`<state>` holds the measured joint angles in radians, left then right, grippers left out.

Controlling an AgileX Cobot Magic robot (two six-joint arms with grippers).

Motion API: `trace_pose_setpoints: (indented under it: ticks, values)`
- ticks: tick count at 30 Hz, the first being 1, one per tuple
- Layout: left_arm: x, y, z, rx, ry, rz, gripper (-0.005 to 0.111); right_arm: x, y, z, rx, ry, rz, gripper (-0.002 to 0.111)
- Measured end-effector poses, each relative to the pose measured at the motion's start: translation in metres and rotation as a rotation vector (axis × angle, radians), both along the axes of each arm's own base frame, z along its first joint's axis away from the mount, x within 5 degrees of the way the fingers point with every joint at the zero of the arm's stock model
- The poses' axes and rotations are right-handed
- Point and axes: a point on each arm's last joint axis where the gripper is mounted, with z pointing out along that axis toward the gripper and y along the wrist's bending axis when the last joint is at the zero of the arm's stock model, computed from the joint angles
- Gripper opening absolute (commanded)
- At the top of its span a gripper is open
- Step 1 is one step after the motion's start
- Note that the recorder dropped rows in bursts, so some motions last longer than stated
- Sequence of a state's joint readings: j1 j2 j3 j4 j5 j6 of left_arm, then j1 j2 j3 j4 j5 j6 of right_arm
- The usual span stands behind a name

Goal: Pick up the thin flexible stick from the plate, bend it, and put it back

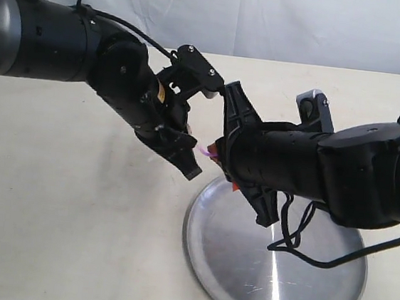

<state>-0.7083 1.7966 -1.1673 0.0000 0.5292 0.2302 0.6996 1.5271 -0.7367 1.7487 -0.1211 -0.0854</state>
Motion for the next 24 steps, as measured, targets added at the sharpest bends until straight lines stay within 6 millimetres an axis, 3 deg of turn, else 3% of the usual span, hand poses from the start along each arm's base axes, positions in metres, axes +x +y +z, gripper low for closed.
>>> trace_pose_setpoints:
  ticks: [14,21,24]
  values:
    - [0.0040,0.0010,0.0015,0.029,-0.063,-0.008,0.000,0.0016,0.0012,0.0027,0.016,-0.002,-0.011,-0.001]
    - [-0.0016,0.0012,-0.0016,0.005,0.031,0.058,0.000,0.0014,0.0015,0.0027,0.017,-0.002,-0.006,-0.001]
    - [-0.0021,0.0018,-0.0020,-0.008,0.055,0.081,0.006,0.0012,0.0013,0.0023,0.005,-0.009,0.005,-0.001]
